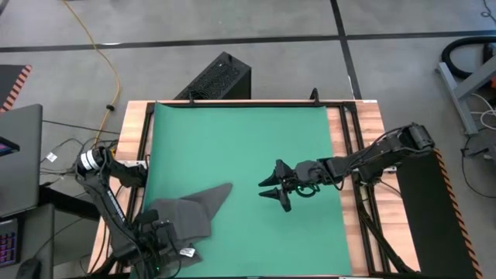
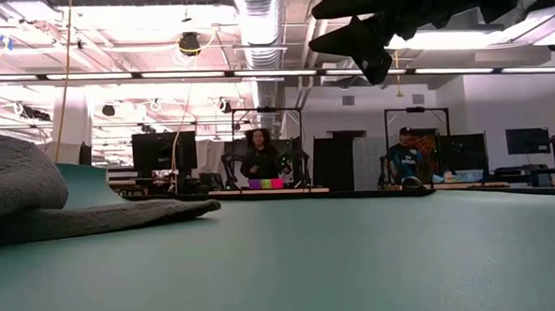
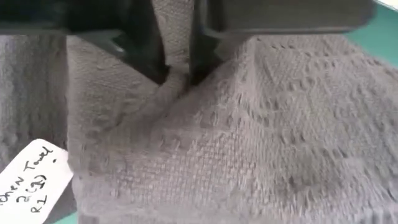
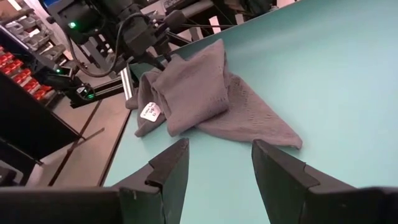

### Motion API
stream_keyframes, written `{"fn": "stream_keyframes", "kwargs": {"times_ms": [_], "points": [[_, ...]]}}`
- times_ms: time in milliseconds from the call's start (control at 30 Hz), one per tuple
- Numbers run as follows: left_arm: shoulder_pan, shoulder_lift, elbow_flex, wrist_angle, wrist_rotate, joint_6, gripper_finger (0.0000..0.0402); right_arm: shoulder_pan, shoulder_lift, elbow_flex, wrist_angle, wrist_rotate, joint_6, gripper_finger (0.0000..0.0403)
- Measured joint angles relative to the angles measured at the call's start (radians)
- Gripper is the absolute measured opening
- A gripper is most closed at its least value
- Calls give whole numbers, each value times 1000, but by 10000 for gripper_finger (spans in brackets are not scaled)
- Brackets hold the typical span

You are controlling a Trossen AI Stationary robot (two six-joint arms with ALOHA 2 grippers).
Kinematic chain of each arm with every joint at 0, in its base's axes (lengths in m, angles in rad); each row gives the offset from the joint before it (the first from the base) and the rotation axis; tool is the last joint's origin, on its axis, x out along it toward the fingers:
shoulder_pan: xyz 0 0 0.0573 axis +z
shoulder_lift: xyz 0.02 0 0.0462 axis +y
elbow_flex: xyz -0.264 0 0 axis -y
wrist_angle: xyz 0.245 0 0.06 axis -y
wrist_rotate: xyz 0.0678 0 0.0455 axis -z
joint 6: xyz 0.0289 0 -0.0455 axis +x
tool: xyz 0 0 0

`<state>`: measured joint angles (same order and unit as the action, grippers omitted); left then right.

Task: Roll towel
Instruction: Roll the gray towel

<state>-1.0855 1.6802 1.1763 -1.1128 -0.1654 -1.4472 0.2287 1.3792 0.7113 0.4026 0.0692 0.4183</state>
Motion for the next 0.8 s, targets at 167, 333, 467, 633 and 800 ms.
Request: {"fn": "stream_keyframes", "kwargs": {"times_ms": [167, 333, 467, 633, 800], "points": [[80, 0, 133, -101, -72, 104, 3, 0, 0, 0, 64, -7, -1, 183], [201, 0, 348, -373, -298, 251, 0, -4, 0, 0, 190, -22, -45, 171], [315, -12, 498, -455, -468, 475, 0, -18, 0, 0, 266, -22, -107, 168], [416, -35, 581, -461, -608, 778, 0, -28, -1, 59, 254, 74, -246, 181], [559, -64, 637, -457, -687, 939, 0, -21, 0, 192, 47, 193, -412, 214]]}}
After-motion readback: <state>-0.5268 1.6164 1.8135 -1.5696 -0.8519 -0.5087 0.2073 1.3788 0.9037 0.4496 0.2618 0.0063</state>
